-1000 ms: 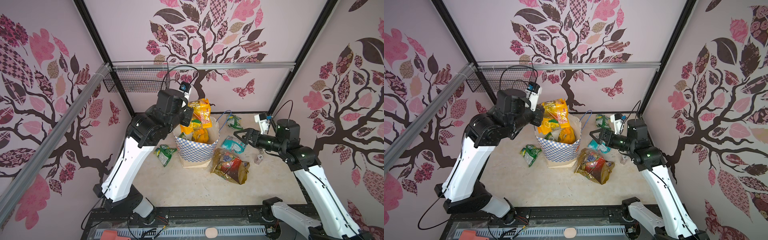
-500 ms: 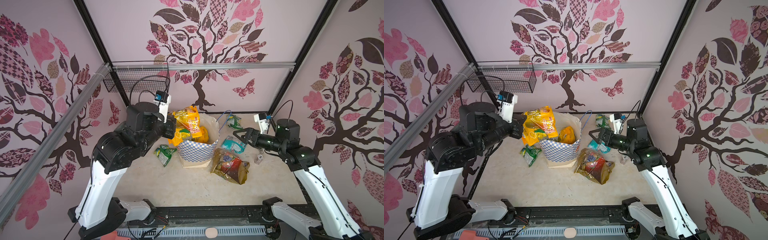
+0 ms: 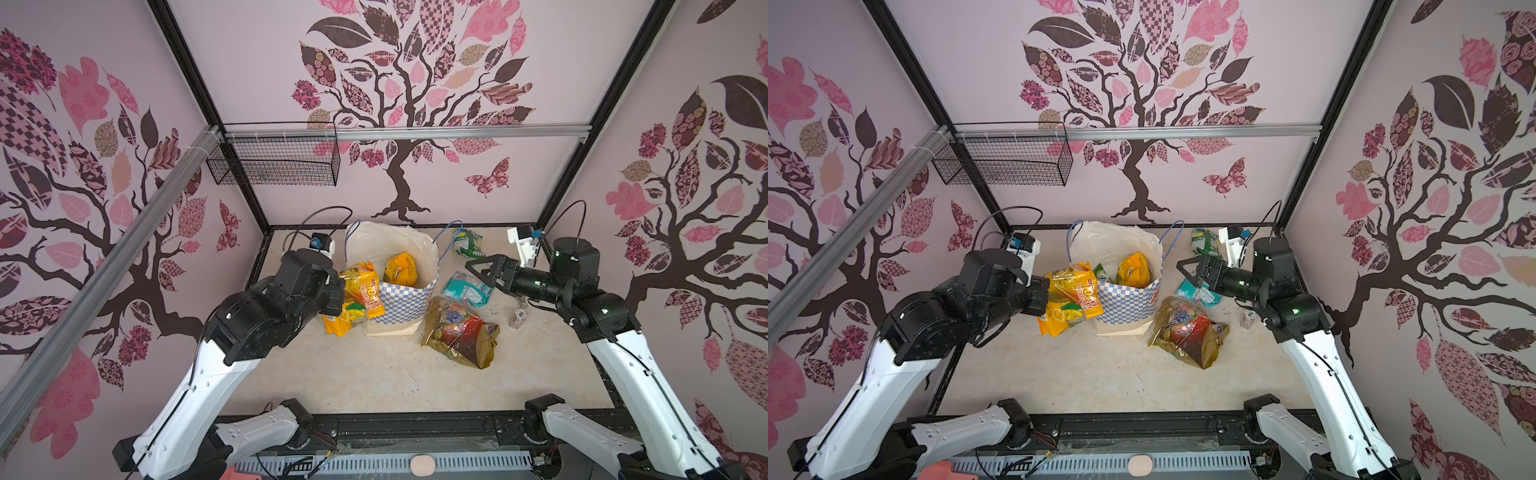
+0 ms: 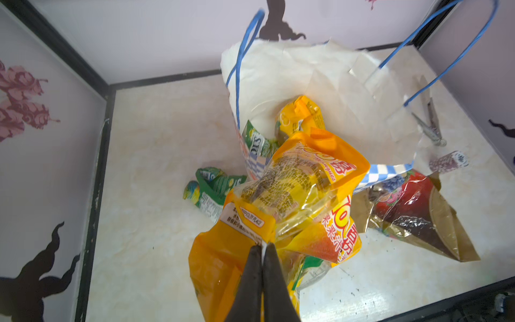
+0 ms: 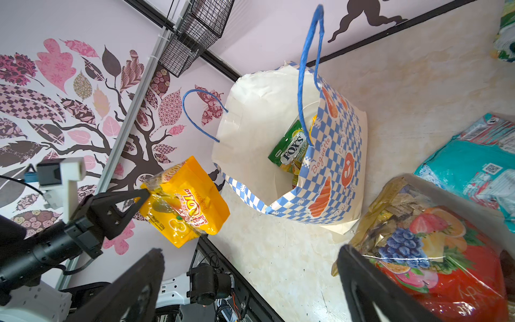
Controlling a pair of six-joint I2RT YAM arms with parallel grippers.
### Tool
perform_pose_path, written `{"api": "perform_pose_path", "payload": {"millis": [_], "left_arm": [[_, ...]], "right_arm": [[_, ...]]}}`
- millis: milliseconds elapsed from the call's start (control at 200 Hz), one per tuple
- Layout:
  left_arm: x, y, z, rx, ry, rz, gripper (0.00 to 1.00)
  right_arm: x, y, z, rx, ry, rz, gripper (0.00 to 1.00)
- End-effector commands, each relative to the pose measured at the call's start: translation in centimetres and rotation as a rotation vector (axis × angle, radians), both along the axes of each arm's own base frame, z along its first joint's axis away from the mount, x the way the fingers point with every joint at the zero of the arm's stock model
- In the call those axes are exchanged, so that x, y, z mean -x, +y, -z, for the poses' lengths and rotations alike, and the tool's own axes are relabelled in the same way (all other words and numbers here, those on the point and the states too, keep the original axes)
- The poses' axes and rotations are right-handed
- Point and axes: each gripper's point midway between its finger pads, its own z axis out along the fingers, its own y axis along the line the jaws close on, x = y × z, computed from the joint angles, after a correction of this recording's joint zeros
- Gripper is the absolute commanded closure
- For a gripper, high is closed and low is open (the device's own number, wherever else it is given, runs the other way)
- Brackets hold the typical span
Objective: Take the snacks out of the paper bag
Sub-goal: Place the snack at the middle-left of the table.
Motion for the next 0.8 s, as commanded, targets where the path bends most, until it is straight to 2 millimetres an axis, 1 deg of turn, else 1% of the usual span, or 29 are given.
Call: {"api": "perform_pose_path", "payload": {"millis": [0,150,210,320,465,595,675,795], "left_arm": [[0.0,1.2,0.4,0.053,-0.028,-0.081,1.00],[-0.2,1.7,3.5,0.094,0.053,-0.110,1.00],[-0.4,1.8,5.2,0.108,0.092,-0.117,1.00],[-1.1,1.6,7.8,0.103,0.145,-0.124,1.00],[-2.4,1.2,11.9,0.082,0.214,-0.132,1.00],[-3.4,2.1,15.5,0.075,0.268,-0.191,1.00],[-3.9,2.3,17.3,0.097,0.290,-0.219,1.00],[-4.6,2.0,19.6,0.109,0.311,-0.233,1.00]], "right_arm": [[0.1,0.5,-0.3,-0.016,-0.012,-0.022,0.00],[0.0,0.7,-0.4,-0.021,-0.014,-0.030,0.00],[0.0,0.8,-0.3,-0.019,-0.012,-0.031,0.00],[0.1,0.7,-0.2,-0.015,-0.012,-0.030,0.00],[0.4,0.5,-0.2,-0.007,-0.015,-0.021,0.00],[0.5,0.3,-0.2,-0.005,-0.018,-0.014,0.00],[0.4,0.3,-0.1,-0.004,-0.014,-0.014,0.00],[0.3,0.4,-0.3,-0.003,-0.018,-0.017,0.00]]}}
